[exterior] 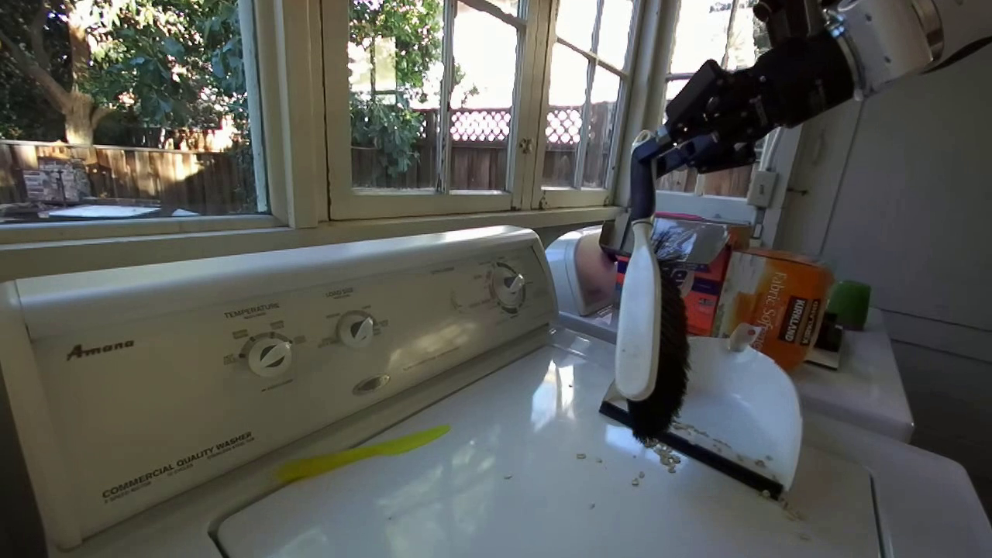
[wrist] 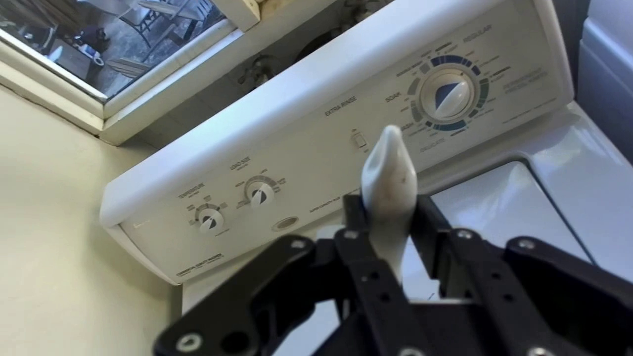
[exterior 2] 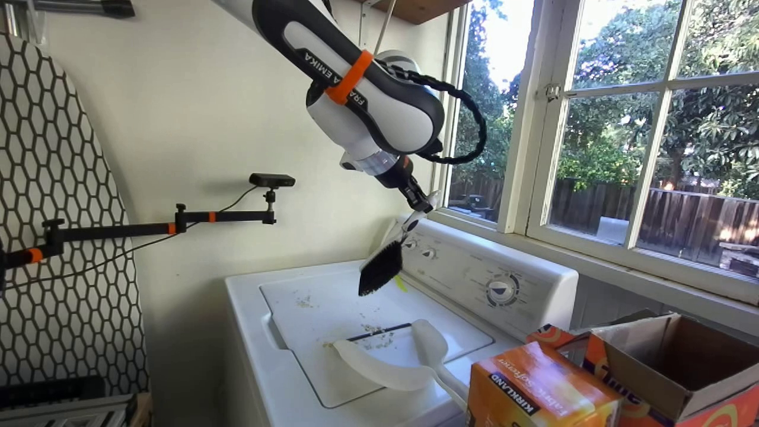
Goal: Use the small broom to sweep the objects on the dustpan
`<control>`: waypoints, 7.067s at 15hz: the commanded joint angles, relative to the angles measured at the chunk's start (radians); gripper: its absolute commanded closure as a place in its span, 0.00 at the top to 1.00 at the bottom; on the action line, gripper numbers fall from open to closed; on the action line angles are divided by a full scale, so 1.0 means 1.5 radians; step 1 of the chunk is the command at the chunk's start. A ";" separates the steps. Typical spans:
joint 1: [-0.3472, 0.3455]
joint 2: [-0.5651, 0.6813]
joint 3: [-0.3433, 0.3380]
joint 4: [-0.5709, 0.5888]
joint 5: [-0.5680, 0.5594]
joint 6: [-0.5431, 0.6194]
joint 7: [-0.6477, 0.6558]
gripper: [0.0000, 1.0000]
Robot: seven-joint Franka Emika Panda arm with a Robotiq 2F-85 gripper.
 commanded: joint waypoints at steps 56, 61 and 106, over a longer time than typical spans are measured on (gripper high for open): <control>-0.144 -0.093 0.236 -0.191 0.098 -0.234 0.005 0.07; -0.135 -0.048 0.237 -0.187 0.056 -0.239 0.048 0.07; -0.246 -0.248 0.235 -0.362 0.375 -0.358 -0.324 0.07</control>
